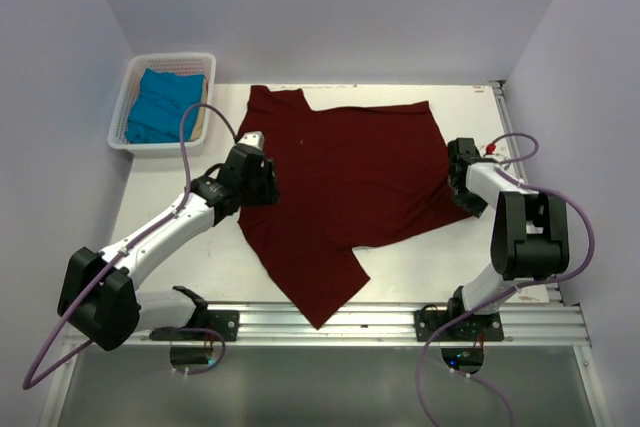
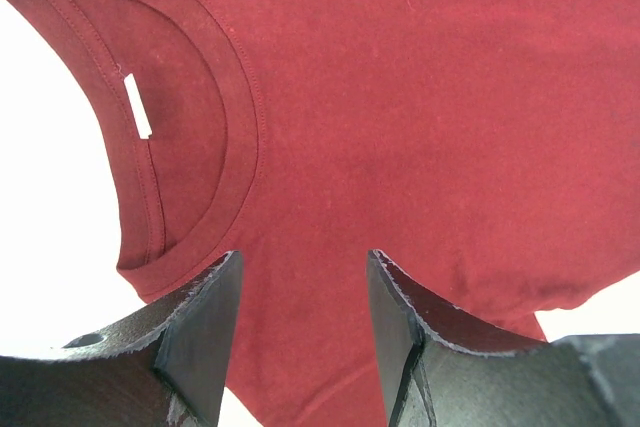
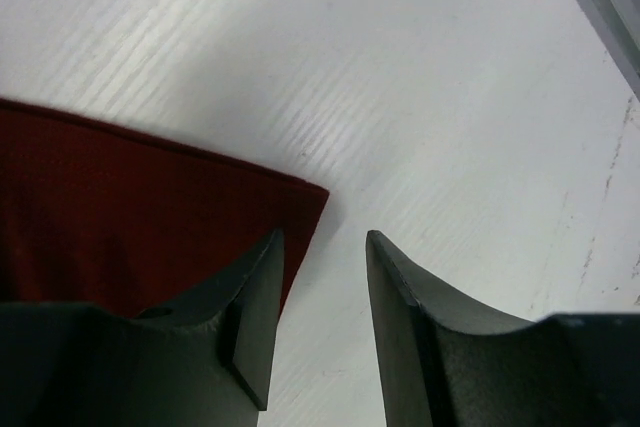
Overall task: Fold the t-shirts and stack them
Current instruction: Flatten the tshirt out
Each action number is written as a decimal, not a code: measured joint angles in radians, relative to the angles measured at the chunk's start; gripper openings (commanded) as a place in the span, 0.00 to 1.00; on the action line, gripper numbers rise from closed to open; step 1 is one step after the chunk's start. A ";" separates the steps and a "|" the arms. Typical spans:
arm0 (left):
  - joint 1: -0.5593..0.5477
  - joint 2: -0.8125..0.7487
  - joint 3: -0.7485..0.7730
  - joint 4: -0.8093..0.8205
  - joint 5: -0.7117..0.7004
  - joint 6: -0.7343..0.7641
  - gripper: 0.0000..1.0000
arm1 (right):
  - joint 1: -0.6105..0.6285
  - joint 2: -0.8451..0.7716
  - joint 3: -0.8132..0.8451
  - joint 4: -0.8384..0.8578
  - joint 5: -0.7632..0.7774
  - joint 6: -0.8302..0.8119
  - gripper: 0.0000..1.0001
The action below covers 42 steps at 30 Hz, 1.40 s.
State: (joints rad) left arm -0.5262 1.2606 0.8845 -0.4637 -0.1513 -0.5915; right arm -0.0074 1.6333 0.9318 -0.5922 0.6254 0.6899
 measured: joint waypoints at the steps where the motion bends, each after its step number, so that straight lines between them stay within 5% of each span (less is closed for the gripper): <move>1: 0.000 0.000 0.000 -0.001 0.000 0.000 0.57 | -0.009 0.000 0.000 0.000 0.005 0.004 0.44; 15: 0.000 -0.019 -0.039 -0.024 0.006 0.000 0.57 | -0.070 0.061 0.027 0.015 -0.016 0.024 0.35; 27: 0.000 -0.019 -0.047 -0.026 0.005 0.001 0.55 | -0.072 0.062 0.027 0.035 -0.041 0.008 0.00; 33: 0.000 -0.023 -0.052 -0.028 0.002 0.002 0.54 | -0.072 0.062 0.027 0.045 -0.043 0.004 0.00; 37: -0.001 -0.026 -0.061 -0.031 -0.002 0.008 0.54 | -0.072 0.062 0.027 0.048 -0.046 0.001 0.20; 42: -0.005 -0.026 -0.064 -0.032 -0.003 0.008 0.54 | -0.074 0.062 0.027 0.047 -0.055 -0.009 0.30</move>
State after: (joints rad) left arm -0.5316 1.2346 0.8207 -0.4957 -0.1543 -0.5831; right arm -0.0814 1.6955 0.9592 -0.5457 0.5709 0.6811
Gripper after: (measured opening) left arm 0.538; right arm 0.266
